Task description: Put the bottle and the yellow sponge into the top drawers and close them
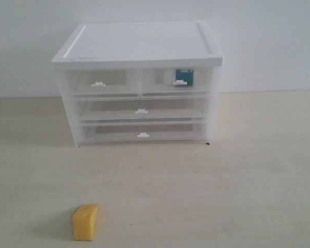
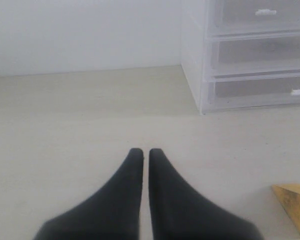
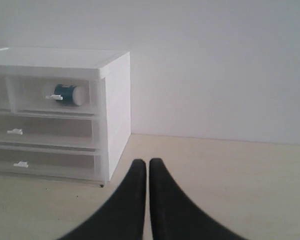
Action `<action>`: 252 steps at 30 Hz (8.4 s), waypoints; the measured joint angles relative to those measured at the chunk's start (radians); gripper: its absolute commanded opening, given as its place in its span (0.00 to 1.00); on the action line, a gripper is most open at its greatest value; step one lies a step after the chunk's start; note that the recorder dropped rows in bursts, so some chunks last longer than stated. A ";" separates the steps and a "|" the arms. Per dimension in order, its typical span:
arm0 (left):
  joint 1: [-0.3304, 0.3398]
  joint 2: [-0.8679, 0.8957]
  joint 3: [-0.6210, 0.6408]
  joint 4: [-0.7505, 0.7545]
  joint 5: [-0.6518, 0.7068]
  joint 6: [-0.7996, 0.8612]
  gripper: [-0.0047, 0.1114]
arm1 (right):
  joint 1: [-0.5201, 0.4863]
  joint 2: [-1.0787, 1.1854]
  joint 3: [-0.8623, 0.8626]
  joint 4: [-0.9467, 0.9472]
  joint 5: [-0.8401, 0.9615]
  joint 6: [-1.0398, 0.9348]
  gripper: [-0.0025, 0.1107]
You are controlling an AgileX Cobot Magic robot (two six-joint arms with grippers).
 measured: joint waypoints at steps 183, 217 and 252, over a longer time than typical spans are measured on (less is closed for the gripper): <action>-0.494 1.998 -0.809 -0.346 -1.518 0.125 0.52 | -0.011 -0.008 0.028 0.023 0.208 -0.030 0.02; -0.529 1.989 -0.784 -0.391 -1.525 0.149 0.08 | -0.011 -0.008 0.028 0.023 0.208 -0.030 0.02; -0.740 1.746 -0.496 -0.586 -1.361 0.204 0.66 | -0.011 -0.008 0.028 0.023 0.208 -0.030 0.02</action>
